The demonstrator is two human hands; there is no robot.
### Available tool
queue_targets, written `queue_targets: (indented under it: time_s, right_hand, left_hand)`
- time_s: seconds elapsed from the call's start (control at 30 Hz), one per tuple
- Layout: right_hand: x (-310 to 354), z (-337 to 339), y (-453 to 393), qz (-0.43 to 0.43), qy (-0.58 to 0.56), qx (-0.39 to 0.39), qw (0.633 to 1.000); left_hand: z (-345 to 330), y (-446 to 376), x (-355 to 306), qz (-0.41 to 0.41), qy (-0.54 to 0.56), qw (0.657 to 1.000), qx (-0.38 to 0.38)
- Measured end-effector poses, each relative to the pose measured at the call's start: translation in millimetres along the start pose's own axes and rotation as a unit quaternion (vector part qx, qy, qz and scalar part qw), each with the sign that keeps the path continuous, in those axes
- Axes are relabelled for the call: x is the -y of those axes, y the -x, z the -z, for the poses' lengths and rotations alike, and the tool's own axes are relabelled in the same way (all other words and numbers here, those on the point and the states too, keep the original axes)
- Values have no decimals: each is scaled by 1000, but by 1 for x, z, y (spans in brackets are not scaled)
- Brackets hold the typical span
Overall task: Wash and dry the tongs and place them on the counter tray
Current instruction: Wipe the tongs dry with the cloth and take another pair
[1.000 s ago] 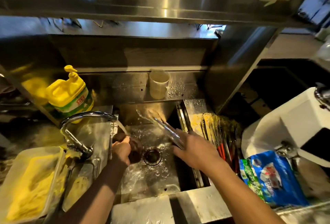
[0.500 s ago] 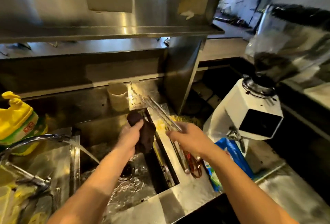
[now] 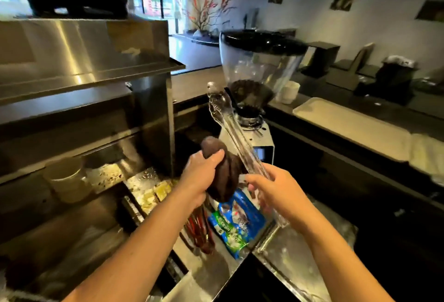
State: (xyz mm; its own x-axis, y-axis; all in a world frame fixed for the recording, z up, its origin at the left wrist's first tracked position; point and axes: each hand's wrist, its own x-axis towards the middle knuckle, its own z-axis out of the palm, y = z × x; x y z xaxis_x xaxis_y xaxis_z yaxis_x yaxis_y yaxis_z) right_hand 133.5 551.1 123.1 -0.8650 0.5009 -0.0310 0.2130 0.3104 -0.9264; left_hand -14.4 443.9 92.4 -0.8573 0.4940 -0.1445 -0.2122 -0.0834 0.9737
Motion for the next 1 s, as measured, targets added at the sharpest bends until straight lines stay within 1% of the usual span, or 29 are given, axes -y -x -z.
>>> queue_targets:
  time_s: [0.1, 0.27, 0.43, 0.53, 0.63, 0.83, 0.9, 0.93, 1.0]
  right_hand:
    - [-15, 42, 11, -22, -43, -53, 997]
    - [-54, 116, 28, -77, -109, -149, 980]
    - [-88, 180, 43, -133, -154, -213, 956]
    - [-104, 212, 50, -169, -206, -223, 938]
    - [-121, 250, 59, -182, -278, -227, 915]
    - [-138, 318, 76, -146, -404, -245, 869]
    - [-141, 340, 79, -146, -367, -296, 870]
    - [-143, 353, 80, -162, -313, -335, 874]
    - [-143, 376, 81, -219, -150, -405, 875]
  left_hand:
    - [-56, 3, 1, 9, 7, 997, 71]
    - [-156, 9, 23, 56, -10, 983, 173]
    - [-241, 14, 62, 107, -57, 973, 194]
    - [-277, 17, 82, 140, -63, 963, 223]
    - [-317, 23, 98, 165, -46, 951, 259]
    - [-378, 37, 107, 167, -61, 933, 313]
    - [-392, 40, 109, 172, -58, 927, 328]
    - [-400, 42, 109, 175, -58, 924, 335]
    - [-407, 44, 110, 177, -64, 920, 345]
